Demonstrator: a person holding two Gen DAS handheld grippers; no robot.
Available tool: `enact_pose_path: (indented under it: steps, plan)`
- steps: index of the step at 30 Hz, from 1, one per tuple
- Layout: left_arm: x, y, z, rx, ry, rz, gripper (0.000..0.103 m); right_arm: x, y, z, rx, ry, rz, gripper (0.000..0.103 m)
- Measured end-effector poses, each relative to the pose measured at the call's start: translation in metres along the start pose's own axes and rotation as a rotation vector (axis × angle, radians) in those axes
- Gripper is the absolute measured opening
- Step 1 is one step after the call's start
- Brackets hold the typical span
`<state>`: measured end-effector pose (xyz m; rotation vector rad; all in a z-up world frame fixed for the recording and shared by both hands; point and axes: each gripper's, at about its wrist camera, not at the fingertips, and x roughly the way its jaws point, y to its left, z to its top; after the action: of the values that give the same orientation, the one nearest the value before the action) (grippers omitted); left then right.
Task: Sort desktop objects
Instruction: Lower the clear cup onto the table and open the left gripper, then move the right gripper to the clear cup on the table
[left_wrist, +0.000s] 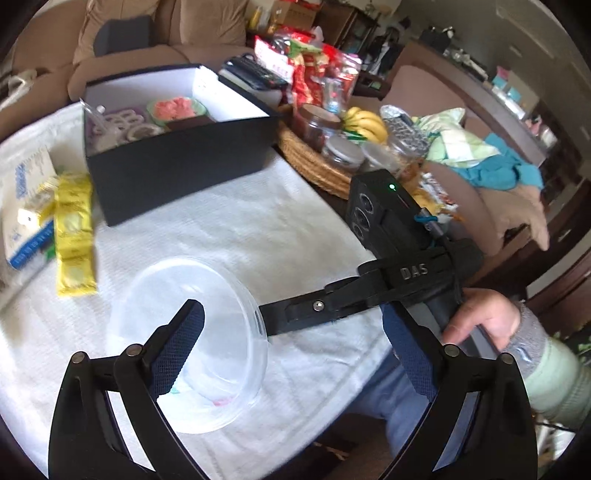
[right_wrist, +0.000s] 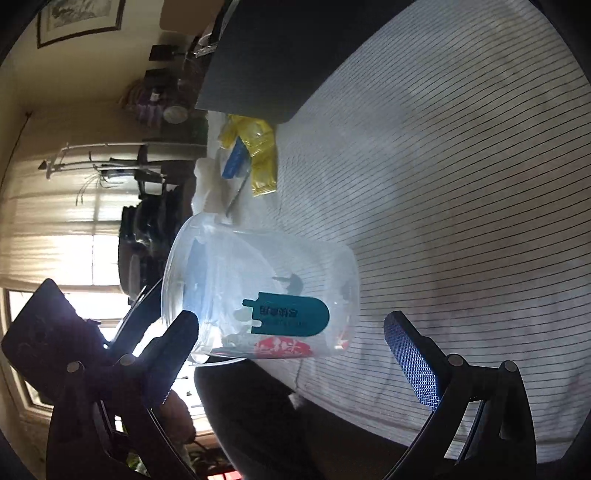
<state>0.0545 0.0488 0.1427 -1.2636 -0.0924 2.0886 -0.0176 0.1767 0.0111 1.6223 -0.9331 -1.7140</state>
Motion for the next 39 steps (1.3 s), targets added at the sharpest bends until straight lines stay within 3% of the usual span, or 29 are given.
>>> enact_pose_path:
  steps: [3, 9, 12, 16, 21, 24, 26, 28, 30, 31, 32, 34, 36, 38, 39]
  plan:
    - [-0.016, -0.002, -0.009, -0.025, -0.021, -0.029, 0.097, -0.014, -0.002, -0.009, -0.041, -0.009, -0.061, 0.103]
    - [-0.079, 0.012, -0.042, -0.054, -0.177, -0.009, 0.098, -0.068, 0.006, -0.033, -0.152, -0.148, -0.088, 0.103]
    - [-0.07, 0.017, -0.052, -0.017, -0.151, 0.028, 0.098, -0.082, 0.023, -0.038, -0.211, -0.201, -0.088, 0.103]
    - [-0.041, 0.01, -0.059, 0.051, -0.12, 0.064, 0.098, -0.076, 0.049, -0.046, -0.302, -0.217, -0.167, 0.103]
    - [-0.007, 0.003, -0.06, 0.11, -0.082, 0.087, 0.098, -0.052, 0.073, -0.053, -0.396, -0.178, -0.239, 0.103]
    - [0.002, 0.0, -0.06, 0.151, -0.099, 0.117, 0.098, -0.032, 0.075, -0.049, -0.392, -0.15, -0.273, 0.103]
    - [0.007, 0.003, -0.057, 0.166, -0.107, 0.098, 0.096, -0.02, 0.074, -0.044, -0.38, -0.132, -0.271, 0.103]
    - [0.009, 0.007, -0.056, 0.168, -0.118, 0.075, 0.083, -0.012, 0.074, -0.04, -0.36, -0.124, -0.271, 0.103]
    - [0.008, 0.011, -0.055, 0.163, -0.123, 0.042, 0.071, -0.009, 0.07, -0.035, -0.327, -0.119, -0.231, 0.096]
    - [0.006, 0.01, -0.052, 0.164, -0.128, 0.03, 0.07, -0.01, 0.068, -0.034, -0.311, -0.106, -0.184, 0.072]
    - [0.005, 0.009, -0.049, 0.169, -0.129, 0.011, 0.07, -0.008, 0.066, -0.033, -0.284, -0.083, -0.123, 0.066]
    - [0.007, 0.006, -0.043, 0.176, -0.097, 0.026, 0.07, -0.007, 0.071, -0.035, -0.304, -0.079, -0.155, 0.066]
    - [0.002, 0.008, -0.043, 0.182, -0.081, 0.006, 0.073, -0.004, 0.072, -0.036, -0.314, -0.051, -0.265, 0.067]
    - [-0.01, 0.016, -0.05, 0.168, -0.083, 0.002, 0.075, -0.016, 0.071, -0.038, -0.31, -0.068, -0.244, 0.07]
    - [-0.016, 0.02, -0.054, 0.159, -0.086, 0.008, 0.081, -0.029, 0.072, -0.041, -0.323, -0.101, -0.233, 0.075]
